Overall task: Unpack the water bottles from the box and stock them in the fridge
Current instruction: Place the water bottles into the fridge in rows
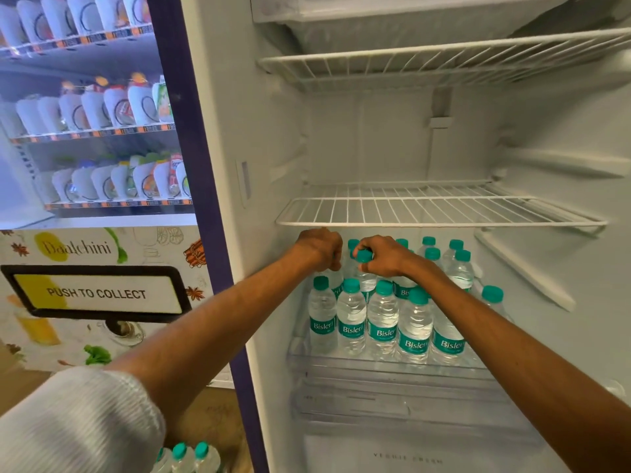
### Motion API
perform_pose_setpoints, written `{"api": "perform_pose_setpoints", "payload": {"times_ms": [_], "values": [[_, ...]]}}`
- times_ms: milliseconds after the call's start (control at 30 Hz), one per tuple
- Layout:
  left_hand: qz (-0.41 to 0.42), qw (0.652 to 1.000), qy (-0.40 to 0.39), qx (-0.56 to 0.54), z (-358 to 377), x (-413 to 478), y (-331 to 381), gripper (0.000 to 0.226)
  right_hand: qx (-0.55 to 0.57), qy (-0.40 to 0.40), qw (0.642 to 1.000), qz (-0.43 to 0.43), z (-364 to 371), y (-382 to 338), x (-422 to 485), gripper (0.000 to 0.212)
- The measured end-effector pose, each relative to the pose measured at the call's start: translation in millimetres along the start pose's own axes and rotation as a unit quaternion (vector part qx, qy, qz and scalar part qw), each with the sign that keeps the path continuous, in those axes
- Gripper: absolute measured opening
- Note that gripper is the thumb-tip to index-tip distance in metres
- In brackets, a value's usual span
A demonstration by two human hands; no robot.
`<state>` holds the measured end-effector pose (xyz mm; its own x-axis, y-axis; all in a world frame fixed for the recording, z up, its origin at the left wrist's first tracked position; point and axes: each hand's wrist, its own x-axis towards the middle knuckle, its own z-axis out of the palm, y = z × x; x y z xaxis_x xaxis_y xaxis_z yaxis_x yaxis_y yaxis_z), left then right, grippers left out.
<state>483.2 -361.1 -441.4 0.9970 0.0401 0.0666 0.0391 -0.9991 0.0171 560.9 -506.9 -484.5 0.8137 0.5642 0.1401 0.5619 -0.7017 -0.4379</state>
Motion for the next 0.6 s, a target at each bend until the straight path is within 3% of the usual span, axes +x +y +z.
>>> {"api": "perform_pose_setpoints", "payload": {"times_ms": [167, 400, 533, 600], "values": [[-0.011, 0.997, -0.042, 0.060, 15.1, 1.7, -0.9, 0.030, -0.012, -0.044, 0.999, -0.011, 18.0, -4.4, 9.9, 0.036], [-0.038, 0.995, -0.060, 0.065, 21.1, 7.3, 2.0, 0.033, 0.018, -0.028, 0.999, -0.021, 25.6, -4.7, 14.2, 0.040], [-0.050, 0.996, -0.048, 0.054, 26.3, 8.6, 2.5, 0.036, 0.041, -0.027, 0.999, 0.009, 25.9, -5.2, 6.7, 0.044], [-0.056, 0.998, -0.008, 0.024, 27.1, 2.1, 3.6, 0.038, 0.043, 0.015, 0.999, 0.001, 27.2, -9.6, -2.2, 0.042]]}}
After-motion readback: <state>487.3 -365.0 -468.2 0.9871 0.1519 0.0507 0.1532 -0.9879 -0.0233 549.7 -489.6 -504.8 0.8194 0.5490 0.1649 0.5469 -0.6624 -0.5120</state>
